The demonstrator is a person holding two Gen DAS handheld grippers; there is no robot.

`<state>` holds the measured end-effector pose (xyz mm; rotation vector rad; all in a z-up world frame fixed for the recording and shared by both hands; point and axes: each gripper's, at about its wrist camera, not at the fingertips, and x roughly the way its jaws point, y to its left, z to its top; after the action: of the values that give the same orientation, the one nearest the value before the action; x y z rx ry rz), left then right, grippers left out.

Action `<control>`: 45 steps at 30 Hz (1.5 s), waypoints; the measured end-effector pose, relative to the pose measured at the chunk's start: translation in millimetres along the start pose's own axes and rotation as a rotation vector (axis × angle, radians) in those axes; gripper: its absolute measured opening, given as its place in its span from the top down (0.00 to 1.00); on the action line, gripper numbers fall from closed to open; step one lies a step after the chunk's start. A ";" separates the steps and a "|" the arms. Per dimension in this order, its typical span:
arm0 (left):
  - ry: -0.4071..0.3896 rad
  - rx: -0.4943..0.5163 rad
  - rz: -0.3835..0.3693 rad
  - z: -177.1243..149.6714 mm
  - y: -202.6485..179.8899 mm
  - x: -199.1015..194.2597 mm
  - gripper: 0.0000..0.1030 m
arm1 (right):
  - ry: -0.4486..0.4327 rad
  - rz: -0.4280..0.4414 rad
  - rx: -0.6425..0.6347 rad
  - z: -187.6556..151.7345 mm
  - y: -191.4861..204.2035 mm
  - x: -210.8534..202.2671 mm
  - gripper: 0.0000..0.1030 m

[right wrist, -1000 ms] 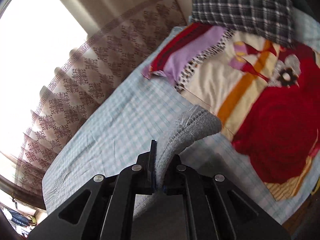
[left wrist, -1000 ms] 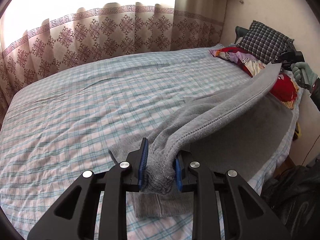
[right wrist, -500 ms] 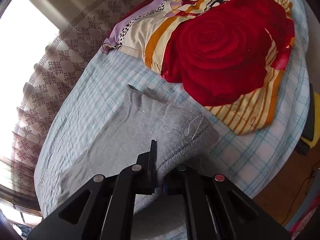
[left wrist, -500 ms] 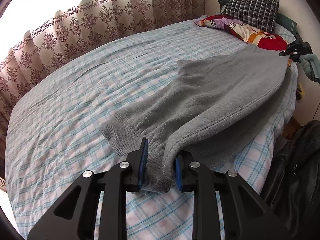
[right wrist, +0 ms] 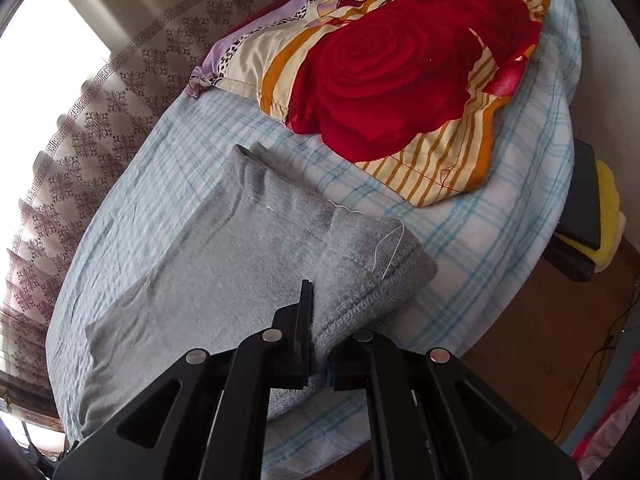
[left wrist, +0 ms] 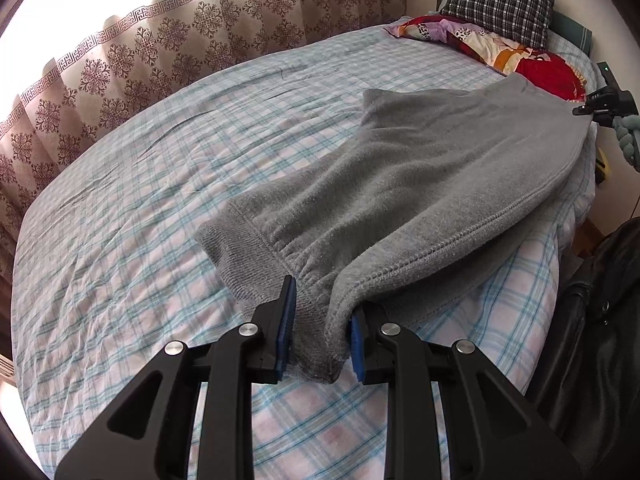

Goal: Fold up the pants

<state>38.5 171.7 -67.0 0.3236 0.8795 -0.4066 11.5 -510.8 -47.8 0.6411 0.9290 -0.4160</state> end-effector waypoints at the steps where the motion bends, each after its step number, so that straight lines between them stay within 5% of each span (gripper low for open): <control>1: 0.011 0.002 0.006 -2.1 -0.9 3.5 0.73 | 0.000 -0.039 -0.015 -1.8 -0.6 4.6 0.91; 4: 0.044 -0.012 0.003 -9.9 -2.0 9.8 0.68 | -0.041 -0.098 -0.098 -5.0 9.7 1.8 0.84; 8: 0.056 -0.009 0.016 -16.2 -2.9 4.5 0.63 | -0.165 -0.233 -0.186 -1.5 22.7 -18.9 0.46; 12: 0.062 -0.018 0.036 -20.0 3.0 -5.4 0.51 | -0.237 -0.271 -0.200 2.0 26.2 -37.8 0.46; 17: 0.032 -0.029 0.062 -15.2 11.4 -26.3 0.50 | -0.253 -0.192 -0.323 -17.2 70.2 -44.7 0.46; 24: -0.049 -0.076 0.109 -0.3 22.8 -55.7 0.50 | -0.101 0.044 -0.461 -54.8 144.6 -16.9 0.46; 27: -0.078 -0.153 0.065 7.0 28.9 -57.8 0.50 | -0.037 0.112 -0.550 -76.8 181.0 -3.0 0.46; 34: -0.073 -0.187 -0.065 38.7 1.7 -13.2 0.50 | 0.029 0.232 -0.718 -115.5 266.1 14.6 0.46; 39: 0.003 -0.146 -0.052 51.7 -22.6 34.4 0.50 | 0.093 0.261 -0.777 -137.5 326.6 40.3 0.46; 45: 0.071 -0.270 -0.028 38.7 -0.4 65.3 0.50 | 0.198 0.271 -0.799 -148.0 374.1 83.8 0.46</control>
<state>101.6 141.0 -95.8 0.0778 0.9966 -0.2988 187.0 -139.5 -60.6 0.0648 1.0786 0.2715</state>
